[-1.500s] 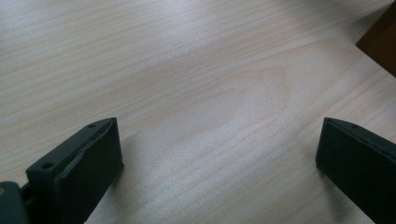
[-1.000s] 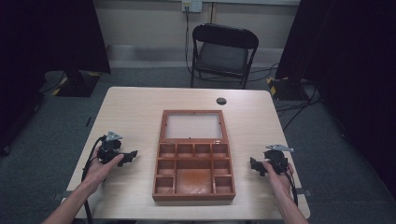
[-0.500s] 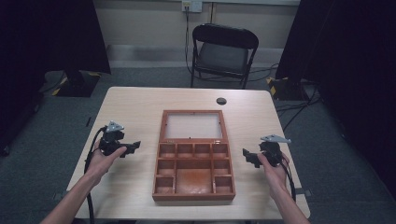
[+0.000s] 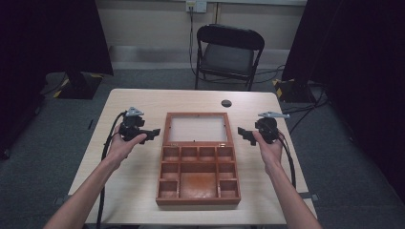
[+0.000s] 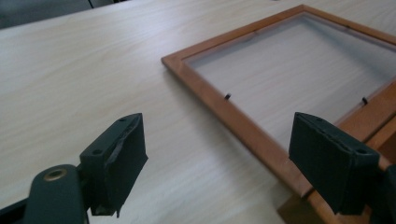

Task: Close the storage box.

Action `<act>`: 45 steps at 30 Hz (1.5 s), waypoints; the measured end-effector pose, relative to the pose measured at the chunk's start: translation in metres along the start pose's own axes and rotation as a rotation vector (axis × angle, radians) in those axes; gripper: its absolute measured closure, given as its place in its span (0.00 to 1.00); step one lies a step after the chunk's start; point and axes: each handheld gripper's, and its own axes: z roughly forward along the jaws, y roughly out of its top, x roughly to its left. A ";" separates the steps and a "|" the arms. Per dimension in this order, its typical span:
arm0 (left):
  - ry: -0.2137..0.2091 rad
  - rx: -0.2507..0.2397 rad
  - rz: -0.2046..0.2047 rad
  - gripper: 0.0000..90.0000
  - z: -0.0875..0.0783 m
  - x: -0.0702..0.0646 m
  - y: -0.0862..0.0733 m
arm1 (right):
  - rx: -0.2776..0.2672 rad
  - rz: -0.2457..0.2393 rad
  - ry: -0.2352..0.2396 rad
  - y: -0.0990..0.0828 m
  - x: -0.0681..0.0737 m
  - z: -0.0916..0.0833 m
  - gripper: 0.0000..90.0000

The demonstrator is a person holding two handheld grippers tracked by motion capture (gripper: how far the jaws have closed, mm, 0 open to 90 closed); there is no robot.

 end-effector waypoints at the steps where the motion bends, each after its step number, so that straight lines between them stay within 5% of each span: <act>1: -0.014 0.005 -0.015 0.21 0.005 -0.001 0.002 | 0.002 0.001 0.010 0.003 0.001 0.005 0.17; 8: -0.027 0.050 -0.086 0.24 0.034 -0.004 -0.005 | 0.093 -0.031 0.019 -0.002 0.011 0.044 0.17; 10: -0.061 0.045 -0.112 0.24 0.038 -0.002 -0.009 | 0.129 -0.015 0.039 -0.004 0.011 0.052 0.18; 15: -0.071 0.051 -0.127 0.23 0.045 -0.002 -0.012 | 0.164 0.041 0.077 -0.004 0.012 0.062 0.18; 23: -0.080 0.094 -0.146 0.26 0.057 -0.009 -0.012 | 0.220 0.061 0.090 -0.008 0.019 0.075 0.19; 36: -0.091 0.099 -0.178 0.24 0.062 -0.010 -0.013 | 0.219 0.229 0.193 -0.018 0.012 0.088 0.15; 45: -0.118 0.107 -0.187 0.25 0.064 -0.012 -0.012 | 0.237 0.246 0.265 -0.018 0.024 0.097 0.15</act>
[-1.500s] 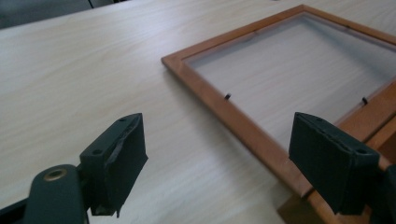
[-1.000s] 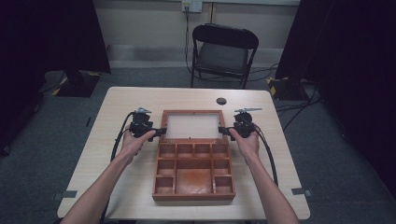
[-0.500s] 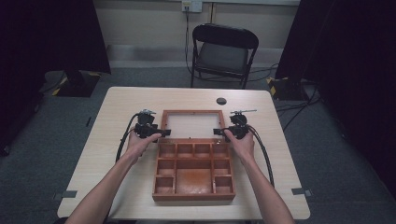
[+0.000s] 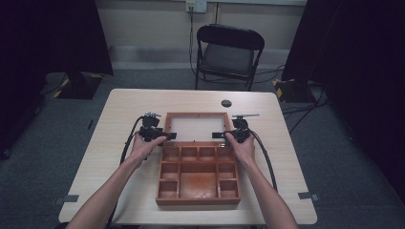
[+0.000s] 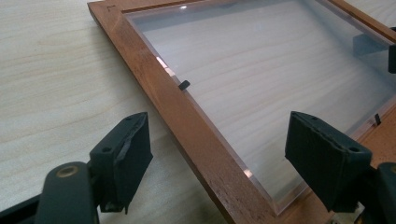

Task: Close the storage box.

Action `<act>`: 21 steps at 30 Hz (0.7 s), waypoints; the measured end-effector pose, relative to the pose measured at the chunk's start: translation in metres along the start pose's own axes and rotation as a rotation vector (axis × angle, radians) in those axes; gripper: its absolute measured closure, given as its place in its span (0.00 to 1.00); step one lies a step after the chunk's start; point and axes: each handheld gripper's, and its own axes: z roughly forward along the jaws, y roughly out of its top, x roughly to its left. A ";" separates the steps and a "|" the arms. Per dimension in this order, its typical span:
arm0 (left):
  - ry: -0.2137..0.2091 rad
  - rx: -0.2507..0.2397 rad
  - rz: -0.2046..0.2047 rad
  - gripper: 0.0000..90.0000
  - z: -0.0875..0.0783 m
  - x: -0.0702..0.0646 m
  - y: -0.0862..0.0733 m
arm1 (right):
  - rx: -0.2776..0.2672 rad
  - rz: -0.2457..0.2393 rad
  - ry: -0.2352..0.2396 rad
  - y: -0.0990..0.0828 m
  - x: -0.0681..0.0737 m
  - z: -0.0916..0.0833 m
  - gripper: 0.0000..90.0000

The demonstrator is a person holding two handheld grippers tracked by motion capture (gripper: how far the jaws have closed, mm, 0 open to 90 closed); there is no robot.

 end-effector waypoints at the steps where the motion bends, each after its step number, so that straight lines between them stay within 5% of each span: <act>1: -0.004 0.003 -0.009 0.24 0.000 0.001 0.000 | 0.000 -0.001 0.001 0.000 0.000 0.000 0.15; 14: -0.050 0.015 -0.026 0.22 0.005 0.002 0.000 | -0.028 -0.015 0.004 -0.001 -0.002 -0.003 0.18; 21: -0.093 0.006 -0.070 0.21 0.007 0.008 -0.003 | -0.036 -0.021 0.006 -0.002 -0.002 -0.003 0.18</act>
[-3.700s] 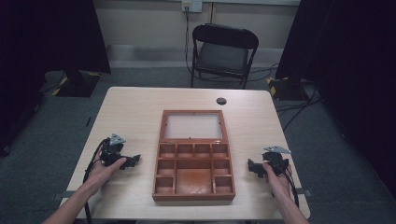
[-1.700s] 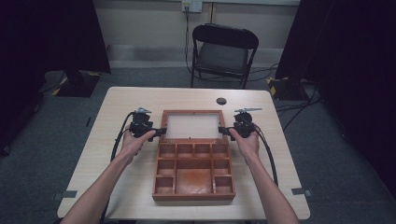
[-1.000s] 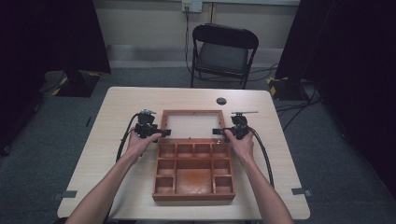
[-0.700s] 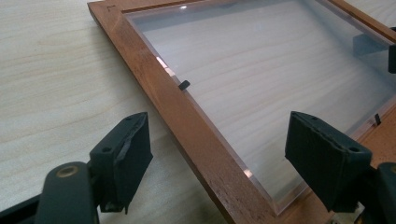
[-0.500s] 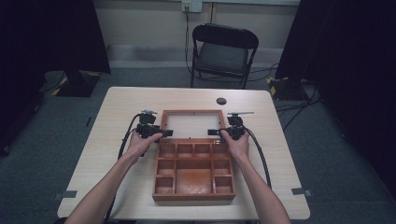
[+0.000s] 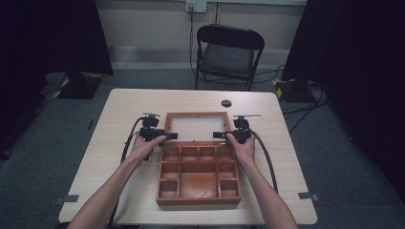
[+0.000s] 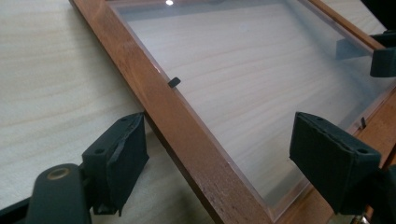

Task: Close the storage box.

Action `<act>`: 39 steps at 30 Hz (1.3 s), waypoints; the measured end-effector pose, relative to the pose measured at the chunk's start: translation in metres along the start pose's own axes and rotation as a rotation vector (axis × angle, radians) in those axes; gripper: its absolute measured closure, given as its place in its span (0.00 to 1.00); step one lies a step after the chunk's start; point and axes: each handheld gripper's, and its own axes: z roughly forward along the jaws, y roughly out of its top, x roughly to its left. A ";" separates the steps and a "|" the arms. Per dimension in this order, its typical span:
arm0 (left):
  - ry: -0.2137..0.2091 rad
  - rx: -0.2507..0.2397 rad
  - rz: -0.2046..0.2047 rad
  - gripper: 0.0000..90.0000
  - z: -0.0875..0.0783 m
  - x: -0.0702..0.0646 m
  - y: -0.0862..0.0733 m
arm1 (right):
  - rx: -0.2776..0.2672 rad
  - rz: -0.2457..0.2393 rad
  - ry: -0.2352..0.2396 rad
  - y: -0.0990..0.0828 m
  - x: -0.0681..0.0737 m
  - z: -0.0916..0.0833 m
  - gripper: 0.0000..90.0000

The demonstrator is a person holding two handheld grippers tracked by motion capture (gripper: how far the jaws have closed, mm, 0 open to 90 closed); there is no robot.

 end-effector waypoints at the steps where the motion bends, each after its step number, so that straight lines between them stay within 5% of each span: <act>1: 0.000 0.000 0.000 0.21 0.000 0.000 0.000 | 0.000 -0.001 0.000 0.000 0.000 0.000 0.18; 7: 0.012 0.000 0.016 0.20 0.000 -0.002 0.001 | -0.010 -0.018 -0.012 0.000 0.001 -0.001 0.18; 14: -0.025 -0.014 0.012 0.21 -0.001 -0.001 0.001 | -0.029 -0.049 -0.024 0.002 0.004 -0.005 0.20; 22: 0.011 -0.035 0.078 0.23 -0.006 -0.008 0.007 | -0.055 -0.085 -0.044 0.005 0.010 -0.012 0.22; 34: 0.016 -0.125 0.117 0.38 -0.027 -0.017 0.013 | -0.125 -0.063 0.011 0.014 0.020 -0.033 0.23; 39: -0.023 -0.170 0.127 0.39 -0.035 -0.019 0.015 | -0.138 -0.057 0.005 0.017 0.025 -0.042 0.27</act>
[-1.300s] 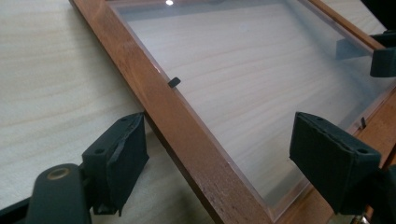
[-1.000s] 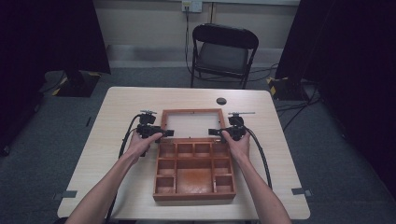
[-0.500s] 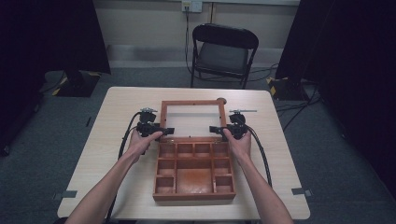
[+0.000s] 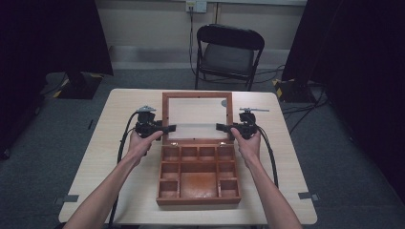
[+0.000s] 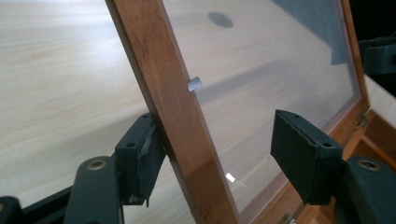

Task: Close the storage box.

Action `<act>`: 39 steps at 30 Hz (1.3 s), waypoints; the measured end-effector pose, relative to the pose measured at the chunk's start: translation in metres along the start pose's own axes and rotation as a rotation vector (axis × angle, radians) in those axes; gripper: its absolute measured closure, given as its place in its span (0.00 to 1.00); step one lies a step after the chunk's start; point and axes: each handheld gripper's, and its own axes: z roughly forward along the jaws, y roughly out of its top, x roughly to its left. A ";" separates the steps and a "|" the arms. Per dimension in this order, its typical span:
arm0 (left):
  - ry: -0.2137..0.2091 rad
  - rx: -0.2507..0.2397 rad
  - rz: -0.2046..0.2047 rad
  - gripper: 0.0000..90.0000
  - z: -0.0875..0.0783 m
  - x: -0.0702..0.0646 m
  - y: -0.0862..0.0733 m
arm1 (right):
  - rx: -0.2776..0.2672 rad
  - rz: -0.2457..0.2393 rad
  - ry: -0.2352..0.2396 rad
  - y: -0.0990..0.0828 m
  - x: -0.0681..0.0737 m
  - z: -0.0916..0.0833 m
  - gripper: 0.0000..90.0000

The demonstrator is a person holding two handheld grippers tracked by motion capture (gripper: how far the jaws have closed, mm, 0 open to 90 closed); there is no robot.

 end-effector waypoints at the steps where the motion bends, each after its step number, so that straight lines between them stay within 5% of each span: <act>1: 0.008 0.003 0.009 0.39 -0.001 -0.001 0.001 | 0.001 -0.006 -0.007 0.001 0.002 -0.002 0.28; 10: 0.020 -0.007 0.033 0.52 -0.009 -0.007 0.010 | -0.025 -0.029 -0.034 0.001 0.008 -0.017 0.39; 22: -0.016 -0.023 0.059 0.66 -0.023 -0.013 0.014 | -0.020 -0.070 -0.052 -0.001 0.017 -0.036 0.43; 39: -0.054 -0.044 0.084 0.67 -0.039 -0.022 0.010 | -0.045 -0.086 -0.021 -0.006 0.024 -0.052 0.48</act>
